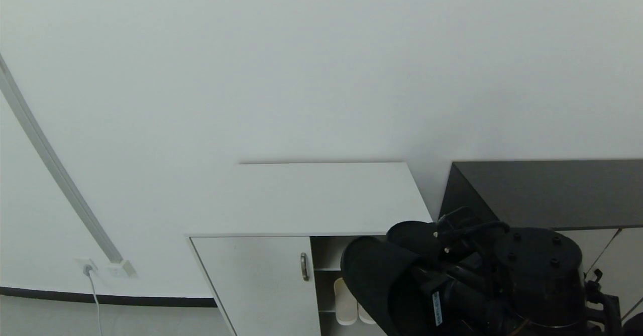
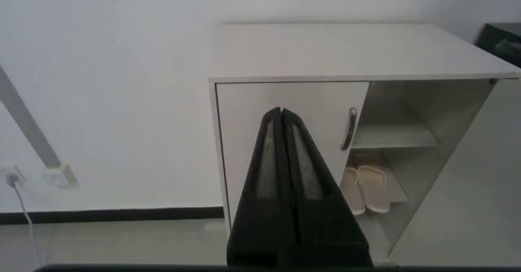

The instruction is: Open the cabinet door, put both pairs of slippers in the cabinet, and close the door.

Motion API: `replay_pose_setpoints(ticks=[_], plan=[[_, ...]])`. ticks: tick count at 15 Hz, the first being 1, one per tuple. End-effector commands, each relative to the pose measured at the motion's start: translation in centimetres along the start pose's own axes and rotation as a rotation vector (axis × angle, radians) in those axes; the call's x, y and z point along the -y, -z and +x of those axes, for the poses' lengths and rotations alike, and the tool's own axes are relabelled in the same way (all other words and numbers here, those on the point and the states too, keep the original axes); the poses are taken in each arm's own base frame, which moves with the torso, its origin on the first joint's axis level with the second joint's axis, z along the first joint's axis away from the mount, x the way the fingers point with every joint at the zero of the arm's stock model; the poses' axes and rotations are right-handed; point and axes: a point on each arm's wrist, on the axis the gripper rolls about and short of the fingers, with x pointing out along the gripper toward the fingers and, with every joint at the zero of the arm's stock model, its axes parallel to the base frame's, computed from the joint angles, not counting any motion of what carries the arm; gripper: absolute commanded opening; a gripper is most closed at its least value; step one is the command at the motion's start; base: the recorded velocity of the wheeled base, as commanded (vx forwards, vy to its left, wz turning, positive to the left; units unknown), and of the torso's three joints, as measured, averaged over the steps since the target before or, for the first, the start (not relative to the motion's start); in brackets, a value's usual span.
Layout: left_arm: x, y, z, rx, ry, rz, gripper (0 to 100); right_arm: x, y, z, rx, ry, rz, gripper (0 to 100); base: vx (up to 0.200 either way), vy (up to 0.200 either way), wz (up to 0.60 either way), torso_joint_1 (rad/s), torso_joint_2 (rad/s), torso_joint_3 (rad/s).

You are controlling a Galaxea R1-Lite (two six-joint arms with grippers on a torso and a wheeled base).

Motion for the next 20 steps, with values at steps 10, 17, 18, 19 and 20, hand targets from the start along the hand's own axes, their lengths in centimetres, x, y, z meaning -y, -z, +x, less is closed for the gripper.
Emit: replay_pose_setpoints(ticks=[10,17,18,19,20], plan=[[0.00,0.00,0.01,-0.001,-0.001,0.000,0,-0.24,0.83,0.40,-0.017,-0.005,-0.009,0,0.000,0.000,0.00,-0.127,0.29,0.156],[0.00,0.00,0.01,-0.001,-0.001,0.000,0,-0.35,1.00,0.80,-0.007,-0.005,-0.006,0,0.000,0.000,0.00,-0.194,0.46,0.258],[0.00,0.00,0.01,-0.001,-0.001,0.000,0,-0.35,1.00,0.80,-0.007,-0.005,-0.006,0,0.000,0.000,0.00,-0.232,0.56,0.325],[0.00,0.00,0.01,-0.001,-0.001,0.000,0,-0.35,1.00,0.80,-0.007,-0.005,-0.006,0,0.000,0.000,0.00,-0.212,0.54,0.320],[0.00,0.00,0.01,-0.001,-0.001,0.000,0,-0.34,1.04,0.79,-0.008,-0.003,-0.006,0,0.000,0.000,0.00,-0.222,0.55,0.330]])
